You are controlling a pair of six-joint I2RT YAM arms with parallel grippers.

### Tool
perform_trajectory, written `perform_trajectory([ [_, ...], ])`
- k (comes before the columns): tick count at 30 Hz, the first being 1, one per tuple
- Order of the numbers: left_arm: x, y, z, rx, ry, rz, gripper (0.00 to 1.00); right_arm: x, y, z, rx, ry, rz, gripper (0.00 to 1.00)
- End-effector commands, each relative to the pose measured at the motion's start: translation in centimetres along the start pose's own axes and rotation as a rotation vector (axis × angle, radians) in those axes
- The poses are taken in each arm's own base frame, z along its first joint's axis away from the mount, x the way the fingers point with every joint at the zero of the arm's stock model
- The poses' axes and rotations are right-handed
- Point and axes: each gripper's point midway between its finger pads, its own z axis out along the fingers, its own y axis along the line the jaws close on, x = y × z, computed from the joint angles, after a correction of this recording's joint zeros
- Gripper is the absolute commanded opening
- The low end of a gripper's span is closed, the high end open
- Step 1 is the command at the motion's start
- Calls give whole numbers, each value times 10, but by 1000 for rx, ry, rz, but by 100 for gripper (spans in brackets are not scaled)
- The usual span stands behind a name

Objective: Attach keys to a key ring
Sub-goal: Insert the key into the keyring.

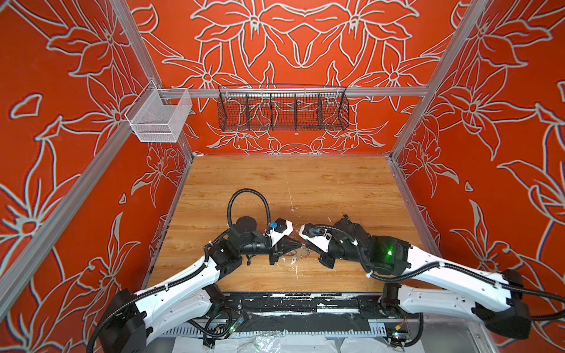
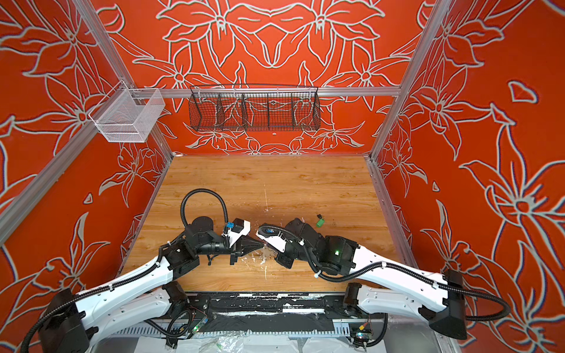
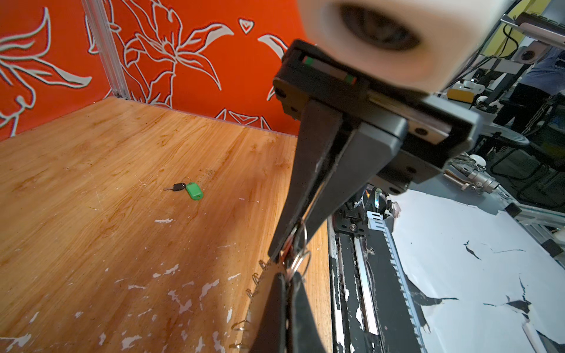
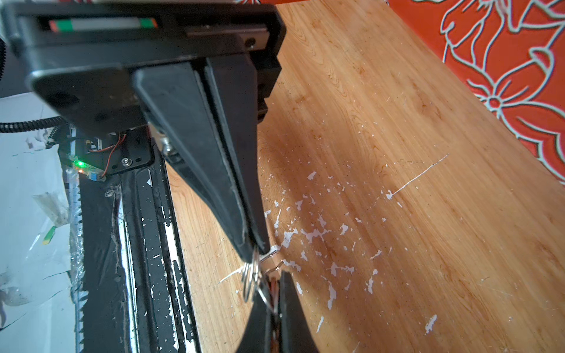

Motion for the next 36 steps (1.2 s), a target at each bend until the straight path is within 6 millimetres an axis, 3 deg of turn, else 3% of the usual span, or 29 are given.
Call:
perform_trajectory([
  [1, -22, -20, 2, 104, -41, 67, 0, -36, -4, -7, -8, -92, 76, 0],
  [3, -22, -14, 4, 78, -28, 50, 0, -36, -9, -6, 1, -81, 132, 0],
  [5, -23, -7, 4, 31, -26, 34, 32, -36, -10, -3, 2, -66, 175, 0],
  [7, -26, 4, 1, -43, -45, 19, 50, -37, -13, -2, 10, -58, 218, 0],
  [11, -50, 42, -29, -352, -179, -48, 61, -38, -36, -1, 135, -59, 403, 0],
  [15, -70, 50, -70, -543, -236, -75, 56, -30, -67, -14, 334, -48, 650, 0],
  [17, -72, 38, -86, -557, -263, -28, 49, -22, -78, -23, 415, -66, 818, 0],
  [20, -70, 21, -96, -536, -298, 49, 48, -16, -85, -25, 459, -135, 992, 0],
  [26, -41, 13, -70, -491, -176, 183, 47, 4, -93, -15, 606, -38, 1136, 0],
  [30, -27, 30, -57, -554, -82, 274, 47, 10, -79, 3, 528, 5, 1179, 0],
  [36, -13, 30, -20, -443, -66, 310, 45, 15, -69, 14, 448, -16, 1223, 0],
])
